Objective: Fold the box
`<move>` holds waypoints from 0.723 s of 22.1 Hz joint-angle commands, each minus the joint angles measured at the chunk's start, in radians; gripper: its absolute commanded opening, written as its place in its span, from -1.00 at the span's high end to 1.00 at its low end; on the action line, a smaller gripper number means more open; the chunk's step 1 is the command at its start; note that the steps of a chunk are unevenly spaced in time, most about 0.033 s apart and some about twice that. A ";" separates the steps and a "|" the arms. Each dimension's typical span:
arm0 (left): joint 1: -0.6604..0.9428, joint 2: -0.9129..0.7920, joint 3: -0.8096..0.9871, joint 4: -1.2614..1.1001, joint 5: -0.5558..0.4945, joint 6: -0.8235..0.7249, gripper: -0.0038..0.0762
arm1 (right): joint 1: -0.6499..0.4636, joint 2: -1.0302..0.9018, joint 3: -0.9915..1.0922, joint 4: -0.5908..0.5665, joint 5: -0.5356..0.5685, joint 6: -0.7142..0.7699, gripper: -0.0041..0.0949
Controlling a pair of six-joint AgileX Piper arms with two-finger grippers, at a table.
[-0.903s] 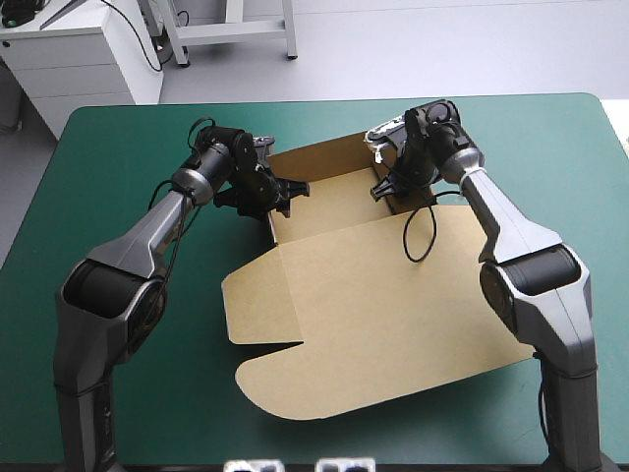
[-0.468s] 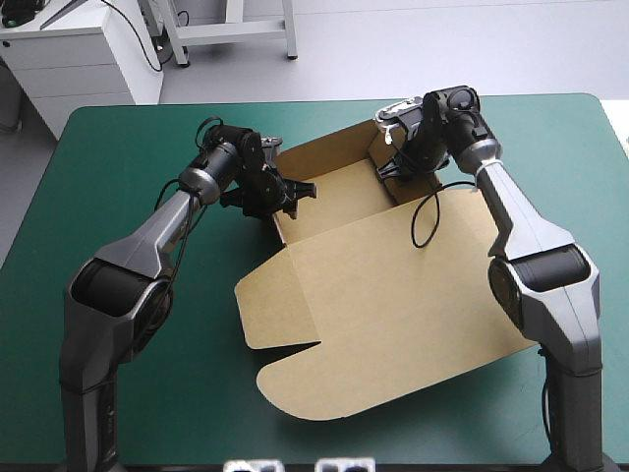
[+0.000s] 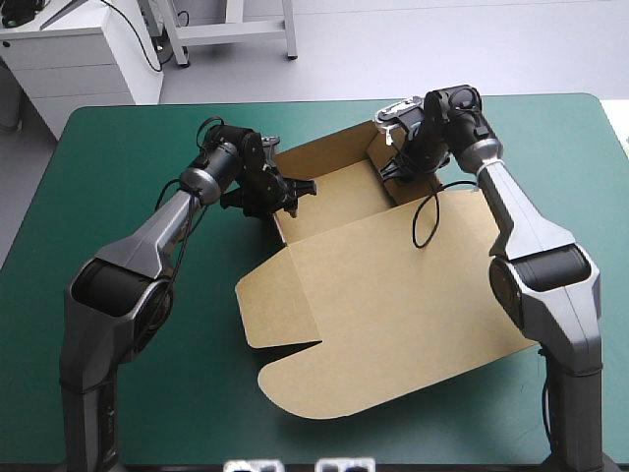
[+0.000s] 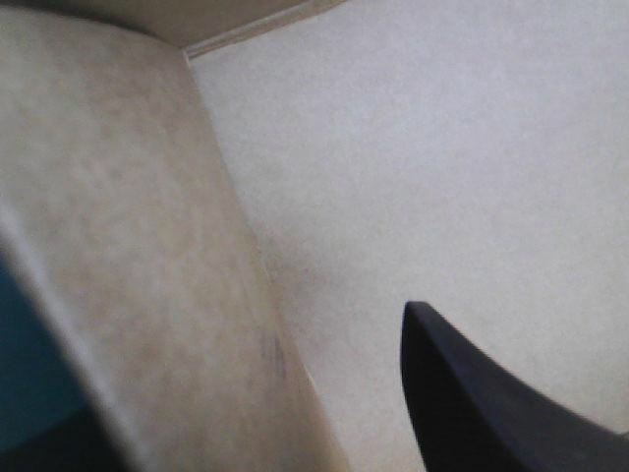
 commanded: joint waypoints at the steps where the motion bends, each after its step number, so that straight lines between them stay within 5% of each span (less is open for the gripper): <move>1: -0.011 -0.052 -0.030 -0.023 -0.042 -0.010 -0.06 | -0.004 -0.066 -0.032 -0.009 0.007 -0.018 -0.10; 10: -0.011 -0.053 -0.048 -0.013 -0.022 -0.020 -0.06 | -0.004 -0.066 -0.032 -0.058 0.007 -0.018 -0.10; 16: -0.011 -0.053 -0.175 0.169 0.157 -0.105 -0.06 | -0.004 -0.076 -0.032 -0.080 0.007 0.019 -0.10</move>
